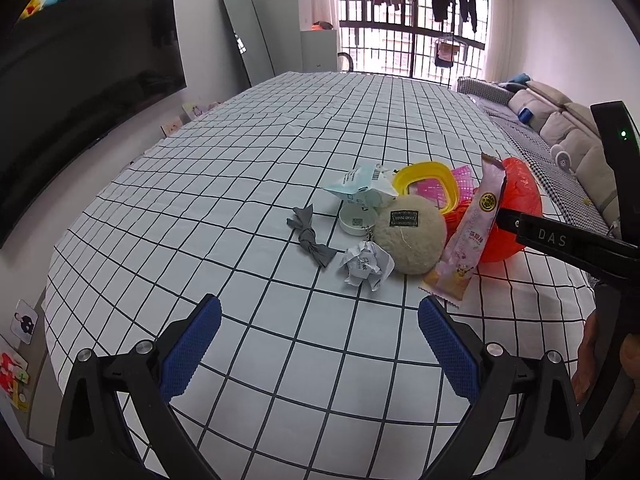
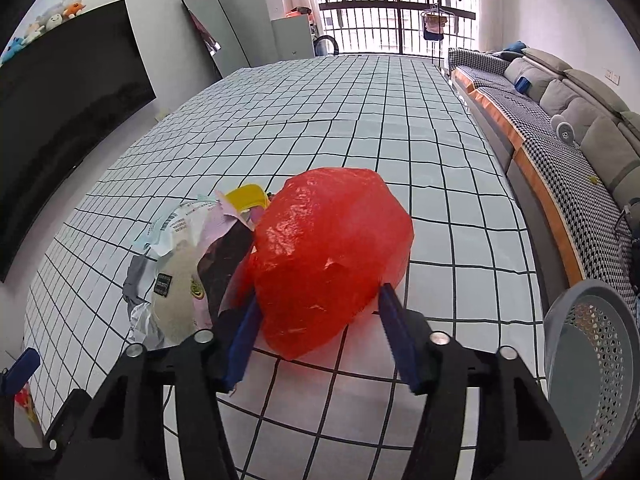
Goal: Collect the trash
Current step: 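Close the right gripper on the red plastic bag, then carry the red bag with the right gripper over the grey basket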
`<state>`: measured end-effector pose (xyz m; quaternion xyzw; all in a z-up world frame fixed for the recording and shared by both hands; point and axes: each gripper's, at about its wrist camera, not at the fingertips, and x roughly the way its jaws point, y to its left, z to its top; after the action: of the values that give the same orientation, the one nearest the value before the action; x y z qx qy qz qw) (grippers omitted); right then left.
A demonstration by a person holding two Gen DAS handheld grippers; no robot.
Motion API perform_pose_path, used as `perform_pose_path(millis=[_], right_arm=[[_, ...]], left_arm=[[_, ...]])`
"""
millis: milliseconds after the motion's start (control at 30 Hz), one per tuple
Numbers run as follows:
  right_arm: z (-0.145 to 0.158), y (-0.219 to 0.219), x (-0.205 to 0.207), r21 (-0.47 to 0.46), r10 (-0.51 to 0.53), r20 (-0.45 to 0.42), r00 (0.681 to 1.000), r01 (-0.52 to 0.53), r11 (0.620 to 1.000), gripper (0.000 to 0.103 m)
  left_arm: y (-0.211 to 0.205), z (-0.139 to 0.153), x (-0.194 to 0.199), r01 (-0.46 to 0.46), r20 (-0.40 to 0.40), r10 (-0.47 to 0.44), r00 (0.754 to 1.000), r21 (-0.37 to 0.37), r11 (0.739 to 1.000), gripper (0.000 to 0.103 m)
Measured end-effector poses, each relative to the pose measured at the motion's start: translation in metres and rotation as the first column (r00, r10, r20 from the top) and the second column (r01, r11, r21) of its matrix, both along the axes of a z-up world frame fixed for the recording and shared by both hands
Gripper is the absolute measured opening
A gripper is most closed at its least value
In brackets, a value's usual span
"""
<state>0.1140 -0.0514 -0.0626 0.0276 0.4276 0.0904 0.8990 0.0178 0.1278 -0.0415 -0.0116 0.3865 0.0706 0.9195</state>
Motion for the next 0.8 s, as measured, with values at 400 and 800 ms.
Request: perform_pose_path(millis=[400, 800], right_arm=[[0.015, -0.026, -0.029, 0.062, 0.000, 0.038, 0.999, -0.003, 0.998, 0.006], [0.017, -0.098, -0.095, 0.142, -0.105, 0.033, 0.994, 0.099, 0.985, 0.005]], left_arm=[[-0.021, 0.003, 0.000, 0.047, 0.006, -0.047, 0.999, -0.018, 0.999, 0.097], [-0.045, -0.001, 0.011, 0.087, -0.012, -0.087, 0.996, -0.038, 0.996, 0.097]])
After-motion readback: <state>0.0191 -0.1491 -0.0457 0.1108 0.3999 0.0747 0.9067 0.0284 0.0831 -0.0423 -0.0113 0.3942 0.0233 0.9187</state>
